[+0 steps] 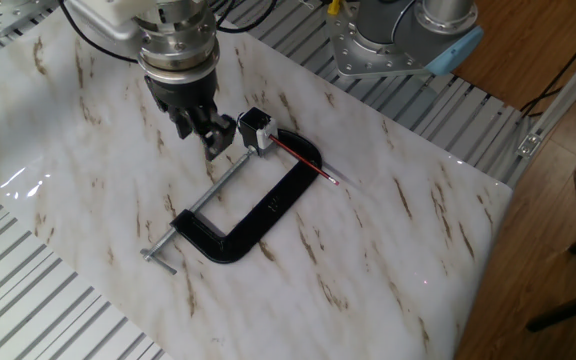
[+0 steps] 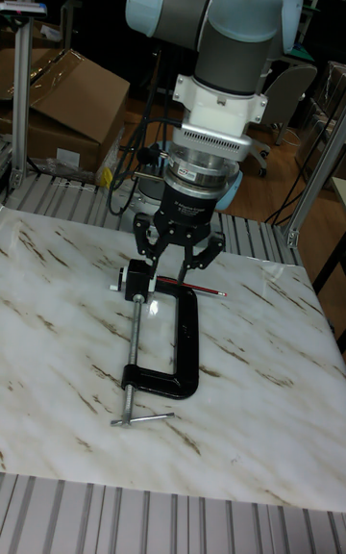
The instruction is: Sharpen the pencil with a pencil sharpener
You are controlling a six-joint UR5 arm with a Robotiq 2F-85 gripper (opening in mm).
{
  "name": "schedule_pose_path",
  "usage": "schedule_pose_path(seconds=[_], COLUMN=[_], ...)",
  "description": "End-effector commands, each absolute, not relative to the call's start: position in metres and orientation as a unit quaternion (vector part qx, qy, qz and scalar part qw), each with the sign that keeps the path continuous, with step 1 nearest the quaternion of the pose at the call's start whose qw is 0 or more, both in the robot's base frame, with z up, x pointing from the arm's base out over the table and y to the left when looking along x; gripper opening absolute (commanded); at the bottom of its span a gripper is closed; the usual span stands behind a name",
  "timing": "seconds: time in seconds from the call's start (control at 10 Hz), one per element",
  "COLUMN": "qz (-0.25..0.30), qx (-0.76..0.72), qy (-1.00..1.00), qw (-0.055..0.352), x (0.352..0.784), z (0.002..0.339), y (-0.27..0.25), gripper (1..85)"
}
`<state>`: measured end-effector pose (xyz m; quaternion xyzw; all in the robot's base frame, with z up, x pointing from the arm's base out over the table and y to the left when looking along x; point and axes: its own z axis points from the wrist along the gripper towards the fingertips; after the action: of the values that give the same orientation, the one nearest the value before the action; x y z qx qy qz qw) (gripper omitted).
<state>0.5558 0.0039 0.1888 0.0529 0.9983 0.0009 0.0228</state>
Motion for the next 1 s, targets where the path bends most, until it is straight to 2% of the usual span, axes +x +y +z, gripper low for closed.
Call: schedule_pose_path(seconds=[0.0,0.4,0.9], qz=[0.007,0.003,0.025], qx=[0.074,0.068,0.046], qy=[0.997,0.997,0.998], qw=[0.031,0.028,0.037], x=[0.561,0.557,0.543], z=[0.190,0.187,0.175], y=[0.007,0.004,-0.004], gripper=[1.0,1.0,1.0])
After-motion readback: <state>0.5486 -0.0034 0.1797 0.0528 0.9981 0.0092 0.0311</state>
